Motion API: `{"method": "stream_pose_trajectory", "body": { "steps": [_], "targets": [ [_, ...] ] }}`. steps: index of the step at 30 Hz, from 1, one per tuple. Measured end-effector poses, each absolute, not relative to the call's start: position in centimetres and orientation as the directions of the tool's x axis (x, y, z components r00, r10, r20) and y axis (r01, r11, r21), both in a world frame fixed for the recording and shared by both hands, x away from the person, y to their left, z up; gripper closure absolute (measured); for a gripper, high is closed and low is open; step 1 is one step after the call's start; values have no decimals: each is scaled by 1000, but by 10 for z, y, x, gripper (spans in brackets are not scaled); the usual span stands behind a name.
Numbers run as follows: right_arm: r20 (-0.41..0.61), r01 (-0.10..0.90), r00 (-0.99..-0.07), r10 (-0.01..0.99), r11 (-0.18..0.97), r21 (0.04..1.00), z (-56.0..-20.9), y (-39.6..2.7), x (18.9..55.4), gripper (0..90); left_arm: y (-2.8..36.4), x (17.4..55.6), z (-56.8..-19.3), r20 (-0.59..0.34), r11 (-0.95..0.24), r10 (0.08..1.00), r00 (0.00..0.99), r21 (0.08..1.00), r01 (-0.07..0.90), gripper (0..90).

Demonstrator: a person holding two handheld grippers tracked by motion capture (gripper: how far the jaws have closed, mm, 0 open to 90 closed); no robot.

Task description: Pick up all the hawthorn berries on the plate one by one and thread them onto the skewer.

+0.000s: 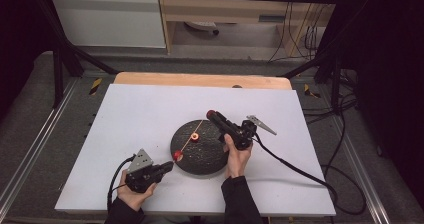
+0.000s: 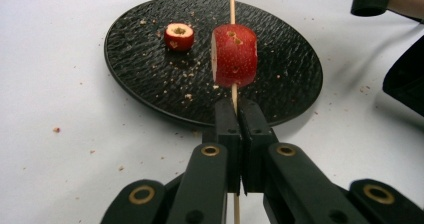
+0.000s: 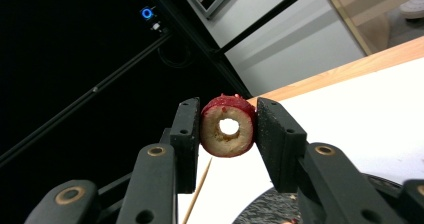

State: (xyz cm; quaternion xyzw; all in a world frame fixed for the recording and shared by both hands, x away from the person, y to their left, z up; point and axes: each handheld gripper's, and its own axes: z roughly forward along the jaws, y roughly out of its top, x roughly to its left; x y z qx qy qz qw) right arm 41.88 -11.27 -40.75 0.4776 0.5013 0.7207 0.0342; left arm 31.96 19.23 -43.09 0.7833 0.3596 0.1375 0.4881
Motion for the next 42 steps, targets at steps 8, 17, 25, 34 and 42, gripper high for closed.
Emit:
{"method": "stream_pose_trajectory", "body": {
  "steps": [8, 17, 25, 34, 42],
  "targets": [
    [669, 433, -552, 498, -515, 740, -411, -108, 420, 634, 188, 318, -431, -133, -267, 686, 716, 868, 418, 884],
    [675, 435, -556, 484, -523, 733, -412, -106, 418, 634, 187, 317, -431, -131, -265, 686, 716, 871, 413, 884],
    [684, 442, -562, 465, -531, 723, -414, -105, 417, 634, 186, 317, -431, -138, -246, 691, 710, 878, 410, 884],
    [698, 460, -565, 441, -534, 709, -418, -103, 414, 635, 179, 316, -431, -152, -218, 700, 698, 885, 412, 884],
    [702, 471, -566, 432, -529, 706, -421, -100, 411, 636, 171, 320, -428, -169, -200, 710, 684, 882, 426, 885]
  ]
}}
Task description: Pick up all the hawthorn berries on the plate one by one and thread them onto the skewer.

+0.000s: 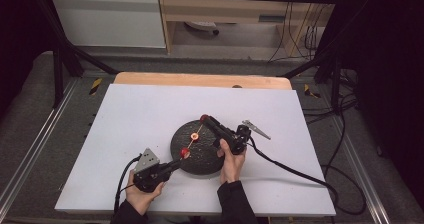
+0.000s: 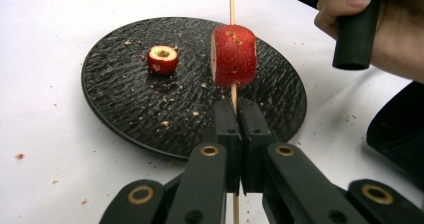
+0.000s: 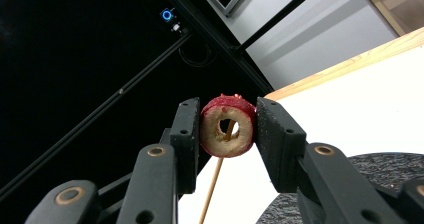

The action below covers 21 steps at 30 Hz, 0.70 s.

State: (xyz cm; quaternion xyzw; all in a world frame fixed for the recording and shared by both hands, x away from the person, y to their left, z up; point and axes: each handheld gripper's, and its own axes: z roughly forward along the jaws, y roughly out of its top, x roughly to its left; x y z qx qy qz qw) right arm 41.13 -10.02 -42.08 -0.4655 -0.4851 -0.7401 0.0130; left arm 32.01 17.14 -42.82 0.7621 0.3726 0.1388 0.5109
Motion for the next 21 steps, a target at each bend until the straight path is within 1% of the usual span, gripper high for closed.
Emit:
{"method": "stream_pose_trajectory", "body": {
  "steps": [10, 14, 21],
  "targets": [
    [694, 463, -575, 433, -528, 712, -416, -103, 411, 638, 168, 321, -425, -153, -200, 708, 689, 892, 404, 885],
    [696, 457, -577, 427, -538, 708, -415, -104, 411, 639, 167, 319, -423, -153, -178, 718, 679, 903, 391, 886],
    [705, 470, -577, 412, -538, 700, -413, -105, 410, 644, 163, 320, -424, -146, -181, 723, 675, 904, 388, 886]
  ]
}}
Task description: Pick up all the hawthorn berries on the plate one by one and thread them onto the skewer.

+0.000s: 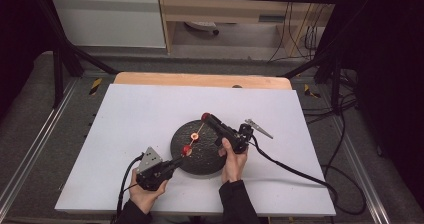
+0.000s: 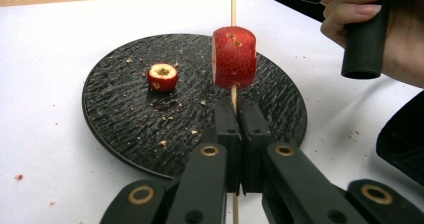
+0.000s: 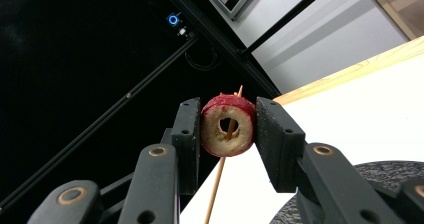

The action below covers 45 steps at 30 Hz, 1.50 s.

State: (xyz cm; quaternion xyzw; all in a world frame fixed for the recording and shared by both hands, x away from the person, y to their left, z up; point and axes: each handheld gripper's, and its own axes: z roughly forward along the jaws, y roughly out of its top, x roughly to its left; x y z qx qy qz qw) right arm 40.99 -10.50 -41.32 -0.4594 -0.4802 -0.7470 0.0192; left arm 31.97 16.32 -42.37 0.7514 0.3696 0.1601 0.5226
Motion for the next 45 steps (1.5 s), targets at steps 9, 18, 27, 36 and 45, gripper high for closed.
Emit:
{"method": "stream_pose_trajectory", "body": {
  "steps": [9, 18, 27, 36, 45],
  "targets": [
    [707, 498, -579, 407, -510, 701, -415, -104, 408, 647, 162, 323, -420, -131, -190, 722, 679, 906, 378, 888],
    [691, 493, -584, 427, -489, 719, -421, -100, 401, 646, 153, 335, -418, -142, -203, 720, 679, 893, 402, 886],
    [686, 493, -582, 436, -482, 724, -421, -103, 398, 646, 146, 341, -416, -130, -217, 713, 689, 893, 393, 887],
    [683, 509, -584, 439, -458, 729, -424, -100, 392, 647, 141, 348, -411, -130, -223, 706, 696, 892, 393, 887],
    [687, 529, -578, 441, -438, 727, -430, -97, 389, 646, 139, 352, -411, -139, -222, 704, 697, 889, 401, 887]
  ]
}}
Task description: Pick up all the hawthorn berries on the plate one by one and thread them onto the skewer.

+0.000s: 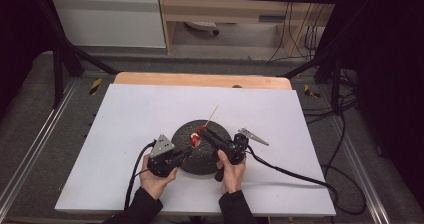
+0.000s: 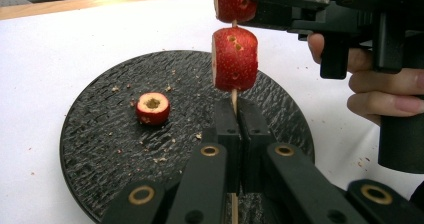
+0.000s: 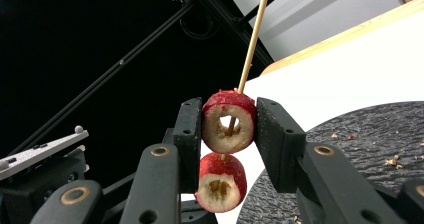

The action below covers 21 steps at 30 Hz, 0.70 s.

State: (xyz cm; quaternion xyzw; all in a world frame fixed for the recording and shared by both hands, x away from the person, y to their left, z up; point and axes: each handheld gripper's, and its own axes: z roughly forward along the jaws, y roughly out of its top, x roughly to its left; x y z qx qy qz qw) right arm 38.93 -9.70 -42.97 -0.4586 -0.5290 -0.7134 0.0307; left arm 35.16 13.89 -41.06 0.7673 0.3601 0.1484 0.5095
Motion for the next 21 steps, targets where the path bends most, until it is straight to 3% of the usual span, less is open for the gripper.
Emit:
{"method": "stream_pose_trajectory", "body": {
  "steps": [9, 21],
  "targets": [
    [678, 548, -577, 456, -399, 735, -429, -98, 389, 633, 138, 353, -411, -150, -221, 696, 702, 885, 409, 887],
    [551, 524, -570, 610, -246, 815, -422, -129, 390, 237, 161, 347, -414, -138, -256, 696, 705, 869, 423, 886]
  ]
}}
